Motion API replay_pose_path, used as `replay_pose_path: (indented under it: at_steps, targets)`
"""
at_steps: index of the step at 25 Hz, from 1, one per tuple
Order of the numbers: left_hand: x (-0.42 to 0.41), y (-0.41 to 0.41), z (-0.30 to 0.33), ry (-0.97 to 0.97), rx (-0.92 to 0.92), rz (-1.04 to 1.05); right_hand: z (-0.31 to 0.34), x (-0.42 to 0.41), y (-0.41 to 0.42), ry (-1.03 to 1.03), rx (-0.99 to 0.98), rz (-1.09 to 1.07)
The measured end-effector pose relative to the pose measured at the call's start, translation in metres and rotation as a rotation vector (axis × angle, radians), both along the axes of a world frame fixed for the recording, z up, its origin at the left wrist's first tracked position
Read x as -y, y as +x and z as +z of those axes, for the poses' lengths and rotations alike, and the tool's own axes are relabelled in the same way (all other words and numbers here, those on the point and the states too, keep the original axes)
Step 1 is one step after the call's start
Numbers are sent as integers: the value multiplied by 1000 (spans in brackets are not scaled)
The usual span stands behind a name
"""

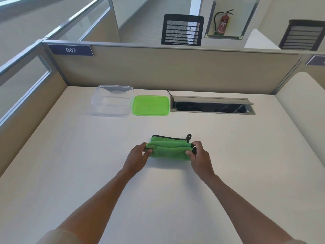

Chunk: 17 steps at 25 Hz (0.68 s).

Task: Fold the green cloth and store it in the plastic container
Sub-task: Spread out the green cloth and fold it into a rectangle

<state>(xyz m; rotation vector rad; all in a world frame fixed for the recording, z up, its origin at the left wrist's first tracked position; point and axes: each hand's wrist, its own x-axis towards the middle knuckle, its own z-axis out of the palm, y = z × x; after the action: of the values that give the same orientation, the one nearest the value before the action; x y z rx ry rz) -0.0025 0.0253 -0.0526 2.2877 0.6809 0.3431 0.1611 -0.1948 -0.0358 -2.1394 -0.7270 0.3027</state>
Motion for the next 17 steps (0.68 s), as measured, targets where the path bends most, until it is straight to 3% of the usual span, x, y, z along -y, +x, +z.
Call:
replay_pose_path:
  at_steps: [6,13,17]
  targets:
    - [-15,39,6,-67,-65,179,2,-25,24,37,-76,-145]
    - [-26,73,6,-44,-125,250,-7,-46,43,19,-118,-271]
    - [-28,79,-5,-72,-256,315,-14,-54,52,-46,-138,-314]
